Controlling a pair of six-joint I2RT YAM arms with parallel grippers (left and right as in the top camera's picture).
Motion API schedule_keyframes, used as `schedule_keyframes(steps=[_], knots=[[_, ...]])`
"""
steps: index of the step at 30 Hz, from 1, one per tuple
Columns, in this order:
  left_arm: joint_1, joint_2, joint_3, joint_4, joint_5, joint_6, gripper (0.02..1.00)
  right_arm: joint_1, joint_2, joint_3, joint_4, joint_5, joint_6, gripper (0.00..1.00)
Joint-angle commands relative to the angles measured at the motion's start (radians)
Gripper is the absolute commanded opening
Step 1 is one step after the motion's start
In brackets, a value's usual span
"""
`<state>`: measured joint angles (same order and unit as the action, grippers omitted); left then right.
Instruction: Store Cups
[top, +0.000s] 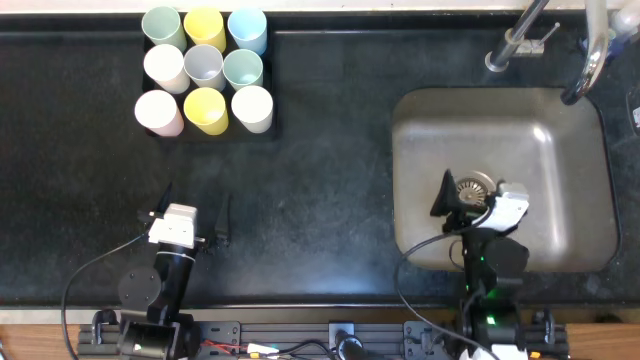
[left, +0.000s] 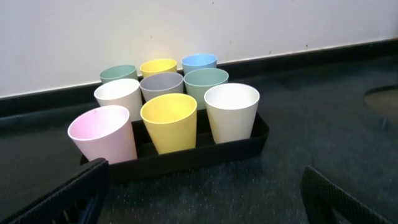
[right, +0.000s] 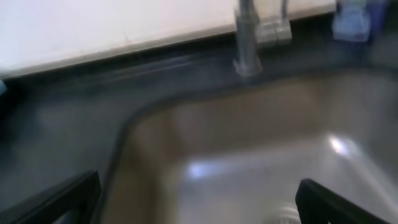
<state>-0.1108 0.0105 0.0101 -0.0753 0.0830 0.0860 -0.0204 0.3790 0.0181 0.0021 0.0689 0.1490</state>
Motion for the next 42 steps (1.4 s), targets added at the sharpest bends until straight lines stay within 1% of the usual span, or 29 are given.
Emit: schedule_keyframes(steps=[1,11,42], knots=[[-0.001,-0.008,-0.002,-0.002,0.013,0.018,0.998,-0.008,-0.188,-0.013,-0.072,-0.026,-0.011,0.998],[-0.001,-0.008,-0.002,-0.002,0.013,0.018,0.998,-0.009,-0.375,-0.013,-0.08,-0.027,-0.011,0.998],[-0.001,-0.008,-0.002,-0.002,0.012,0.019,0.998,-0.013,-0.376,-0.013,-0.08,-0.027,-0.011,0.998]])
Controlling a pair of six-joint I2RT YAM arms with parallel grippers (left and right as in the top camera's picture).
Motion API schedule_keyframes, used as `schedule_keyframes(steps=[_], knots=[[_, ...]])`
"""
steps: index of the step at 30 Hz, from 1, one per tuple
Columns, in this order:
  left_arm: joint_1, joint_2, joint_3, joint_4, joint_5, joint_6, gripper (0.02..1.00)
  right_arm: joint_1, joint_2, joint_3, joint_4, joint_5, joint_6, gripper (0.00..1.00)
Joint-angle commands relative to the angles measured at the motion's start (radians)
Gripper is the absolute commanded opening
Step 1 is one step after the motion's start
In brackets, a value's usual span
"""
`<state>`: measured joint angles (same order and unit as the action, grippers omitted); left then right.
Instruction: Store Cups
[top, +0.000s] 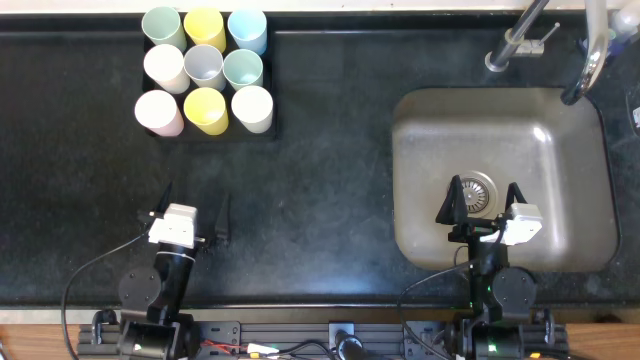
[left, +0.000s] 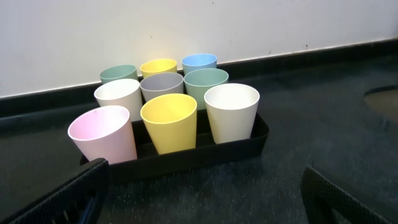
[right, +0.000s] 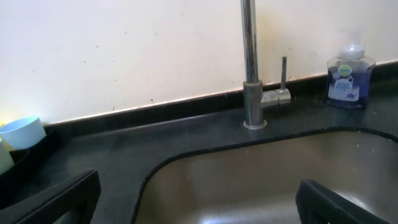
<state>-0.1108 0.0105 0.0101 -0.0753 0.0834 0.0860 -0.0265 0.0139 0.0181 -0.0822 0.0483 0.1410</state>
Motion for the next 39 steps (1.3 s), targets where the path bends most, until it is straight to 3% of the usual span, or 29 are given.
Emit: schedule_keyframes(steps=[1,21,39], knots=[[-0.001,-0.008,-0.002,-0.002,0.013,0.018,0.998,-0.007,-0.011,-0.013,0.005,-0.006,-0.003,0.996],[-0.001,-0.008,-0.002,-0.005,-0.156,-0.042,1.0,-0.006,-0.011,-0.013,0.005,-0.007,-0.003,0.998],[-0.001,-0.008,-0.002,-0.005,-0.145,-0.042,0.998,-0.006,-0.011,-0.013,0.005,-0.006,-0.003,0.996]])
